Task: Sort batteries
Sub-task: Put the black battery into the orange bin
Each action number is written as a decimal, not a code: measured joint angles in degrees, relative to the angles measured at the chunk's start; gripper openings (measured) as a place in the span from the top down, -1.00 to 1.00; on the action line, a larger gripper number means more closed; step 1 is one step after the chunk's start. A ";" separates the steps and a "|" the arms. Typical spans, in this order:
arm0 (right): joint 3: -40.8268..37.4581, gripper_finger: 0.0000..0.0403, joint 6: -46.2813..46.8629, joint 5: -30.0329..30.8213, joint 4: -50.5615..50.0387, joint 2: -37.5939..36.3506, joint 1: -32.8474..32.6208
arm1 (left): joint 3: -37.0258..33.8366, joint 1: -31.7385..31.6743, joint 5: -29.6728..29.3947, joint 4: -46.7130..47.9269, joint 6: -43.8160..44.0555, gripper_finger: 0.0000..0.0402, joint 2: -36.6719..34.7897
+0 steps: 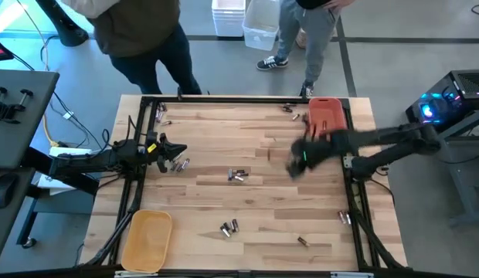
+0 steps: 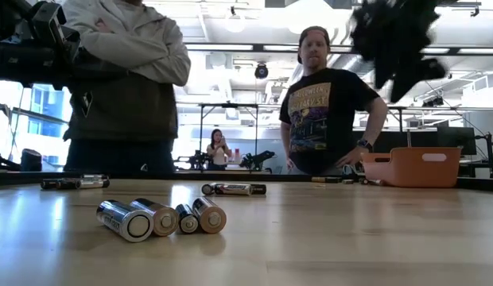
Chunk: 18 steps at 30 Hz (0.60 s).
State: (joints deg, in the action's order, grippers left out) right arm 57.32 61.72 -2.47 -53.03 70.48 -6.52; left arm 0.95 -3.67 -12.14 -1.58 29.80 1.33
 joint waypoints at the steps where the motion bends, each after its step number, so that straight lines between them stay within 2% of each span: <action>1: 0.00 0.09 3.28 -0.45 1.78 0.87 -5.63 | -0.02 0.01 0.00 0.00 0.00 1.00 0.00; 5: -0.04 0.10 16.50 -1.71 10.52 5.91 -24.21 | -0.02 -0.01 0.00 0.00 0.00 1.00 0.01; 8: 0.06 0.10 22.20 -2.81 17.43 10.81 -33.49 | -0.02 -0.01 0.00 0.00 0.00 1.00 0.01; 12: 2.30 0.10 25.24 -2.71 16.92 18.05 -39.22 | -0.02 0.01 0.00 0.00 0.00 1.00 0.01; 18: 8.97 0.10 22.83 -1.53 11.52 30.32 -41.24 | -0.02 -0.01 0.00 0.00 0.00 1.00 0.01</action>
State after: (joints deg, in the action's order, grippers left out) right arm 66.29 84.55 -4.00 -41.50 100.80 -47.76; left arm 0.93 -3.68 -12.14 -1.58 29.80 1.34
